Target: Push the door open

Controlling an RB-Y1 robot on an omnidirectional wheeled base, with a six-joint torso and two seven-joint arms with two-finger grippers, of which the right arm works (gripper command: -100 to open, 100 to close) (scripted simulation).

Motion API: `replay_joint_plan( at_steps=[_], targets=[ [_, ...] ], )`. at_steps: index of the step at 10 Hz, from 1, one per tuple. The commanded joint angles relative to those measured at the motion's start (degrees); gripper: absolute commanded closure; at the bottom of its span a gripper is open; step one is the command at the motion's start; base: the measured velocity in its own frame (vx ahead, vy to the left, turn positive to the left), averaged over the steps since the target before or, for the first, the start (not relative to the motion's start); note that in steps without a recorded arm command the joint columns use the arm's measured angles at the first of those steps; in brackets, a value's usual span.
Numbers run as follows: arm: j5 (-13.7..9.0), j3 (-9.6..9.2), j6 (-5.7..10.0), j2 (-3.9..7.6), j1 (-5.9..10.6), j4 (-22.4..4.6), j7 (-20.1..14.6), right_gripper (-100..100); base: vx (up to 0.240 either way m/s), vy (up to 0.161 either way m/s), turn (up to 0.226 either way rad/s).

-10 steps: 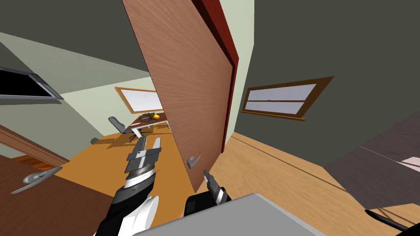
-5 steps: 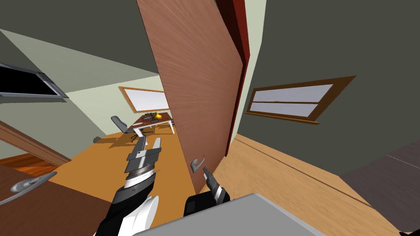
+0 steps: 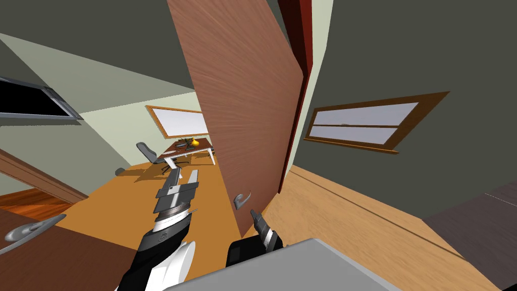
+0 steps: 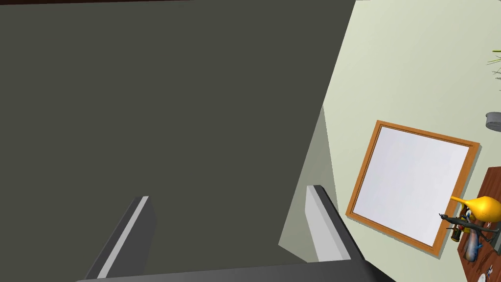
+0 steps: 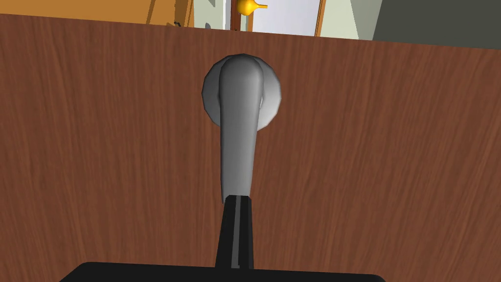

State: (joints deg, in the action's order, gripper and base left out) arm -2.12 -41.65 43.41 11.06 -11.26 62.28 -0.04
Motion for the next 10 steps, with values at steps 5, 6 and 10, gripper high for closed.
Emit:
replay_joint_plan(
  at_steps=[5,6,10],
  targets=[
    [-0.6,1.86,-0.23,-0.60,-0.51,0.0,0.8,-100,-0.071,0.012,-0.075],
    [-0.8,2.60,-0.32,-0.85,-0.71,0.0,1.2,-100,-0.197,0.052,-0.124],
    [-0.7,3.16,-0.47,-1.93,0.85,-1.6,1.0,-100,0.078,0.074,0.020]
  ],
)
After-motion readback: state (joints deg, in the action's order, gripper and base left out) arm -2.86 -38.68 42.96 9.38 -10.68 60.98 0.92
